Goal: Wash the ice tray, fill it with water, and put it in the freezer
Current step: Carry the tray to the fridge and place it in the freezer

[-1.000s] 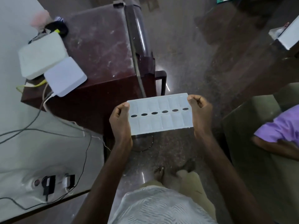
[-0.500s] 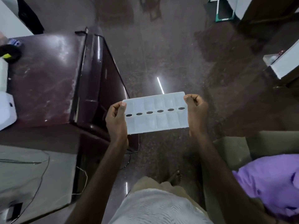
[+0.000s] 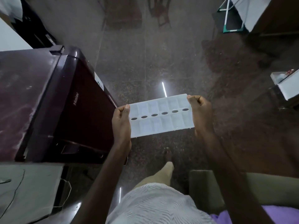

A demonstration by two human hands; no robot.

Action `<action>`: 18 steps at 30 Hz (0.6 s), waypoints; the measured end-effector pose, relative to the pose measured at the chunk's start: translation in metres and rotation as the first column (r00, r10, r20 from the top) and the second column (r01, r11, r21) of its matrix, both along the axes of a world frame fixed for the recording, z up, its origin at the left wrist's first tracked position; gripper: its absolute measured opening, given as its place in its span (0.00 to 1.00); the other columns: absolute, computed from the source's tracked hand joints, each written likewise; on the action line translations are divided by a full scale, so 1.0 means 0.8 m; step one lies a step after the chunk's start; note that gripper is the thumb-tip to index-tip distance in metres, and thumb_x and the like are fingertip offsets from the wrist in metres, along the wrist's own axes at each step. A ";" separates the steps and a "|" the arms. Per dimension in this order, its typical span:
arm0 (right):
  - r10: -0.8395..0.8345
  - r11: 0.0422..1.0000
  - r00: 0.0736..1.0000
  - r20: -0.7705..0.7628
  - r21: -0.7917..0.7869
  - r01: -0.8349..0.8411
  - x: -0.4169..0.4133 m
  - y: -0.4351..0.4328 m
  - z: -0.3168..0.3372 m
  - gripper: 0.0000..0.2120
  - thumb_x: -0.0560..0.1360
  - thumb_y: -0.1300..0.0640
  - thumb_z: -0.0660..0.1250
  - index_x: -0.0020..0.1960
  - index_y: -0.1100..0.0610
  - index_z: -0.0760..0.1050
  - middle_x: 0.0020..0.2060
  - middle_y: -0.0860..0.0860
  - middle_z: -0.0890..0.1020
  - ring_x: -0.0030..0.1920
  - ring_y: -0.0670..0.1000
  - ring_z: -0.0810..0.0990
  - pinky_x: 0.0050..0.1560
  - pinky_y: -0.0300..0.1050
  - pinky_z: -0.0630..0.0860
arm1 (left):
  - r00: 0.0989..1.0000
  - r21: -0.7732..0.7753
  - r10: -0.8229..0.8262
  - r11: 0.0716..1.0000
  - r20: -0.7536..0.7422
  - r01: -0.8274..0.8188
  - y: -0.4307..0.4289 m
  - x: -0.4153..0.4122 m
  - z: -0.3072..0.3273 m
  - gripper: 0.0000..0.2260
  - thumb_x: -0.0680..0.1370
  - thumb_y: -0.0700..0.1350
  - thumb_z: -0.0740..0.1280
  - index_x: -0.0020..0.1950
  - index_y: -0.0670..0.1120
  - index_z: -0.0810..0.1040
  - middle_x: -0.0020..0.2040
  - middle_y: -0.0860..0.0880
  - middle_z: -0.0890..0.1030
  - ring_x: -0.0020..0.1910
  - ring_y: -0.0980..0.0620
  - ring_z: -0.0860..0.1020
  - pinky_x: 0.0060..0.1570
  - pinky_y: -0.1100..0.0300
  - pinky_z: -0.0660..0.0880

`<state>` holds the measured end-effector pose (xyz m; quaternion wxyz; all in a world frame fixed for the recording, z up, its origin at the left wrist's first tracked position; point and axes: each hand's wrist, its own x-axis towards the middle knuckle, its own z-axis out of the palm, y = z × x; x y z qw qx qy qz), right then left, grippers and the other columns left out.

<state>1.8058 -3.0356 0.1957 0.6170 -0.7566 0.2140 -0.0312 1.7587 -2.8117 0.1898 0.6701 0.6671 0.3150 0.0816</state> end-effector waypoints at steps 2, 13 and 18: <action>0.014 1.000 1.000 0.000 -0.004 -0.014 0.037 -0.020 -0.005 0.13 0.79 0.45 0.68 0.48 0.56 0.80 0.43 0.54 0.85 0.42 0.55 0.84 0.44 0.53 0.80 | 1.000 -0.015 0.001 1.000 -0.002 -0.001 -0.021 0.035 -0.005 0.11 0.85 0.53 0.64 0.55 0.46 0.80 0.45 0.55 0.83 0.43 0.56 0.81 0.43 0.54 0.80; 0.089 0.996 0.996 -0.019 -0.025 -0.089 0.217 -0.130 -0.003 0.14 0.81 0.45 0.66 0.51 0.56 0.80 0.44 0.53 0.86 0.42 0.51 0.83 0.43 0.49 0.80 | 0.998 -0.026 -0.054 0.998 -0.034 0.053 -0.135 0.202 0.008 0.14 0.86 0.52 0.60 0.55 0.47 0.83 0.51 0.46 0.87 0.48 0.46 0.87 0.45 0.48 0.84; 0.137 0.989 0.990 -0.017 -0.053 -0.138 0.286 -0.168 0.004 0.13 0.81 0.45 0.67 0.50 0.54 0.80 0.44 0.53 0.86 0.47 0.57 0.85 0.46 0.53 0.82 | 0.996 -0.034 -0.087 0.996 -0.031 0.086 -0.173 0.252 0.011 0.16 0.87 0.53 0.57 0.62 0.47 0.81 0.56 0.45 0.86 0.52 0.45 0.86 0.49 0.45 0.84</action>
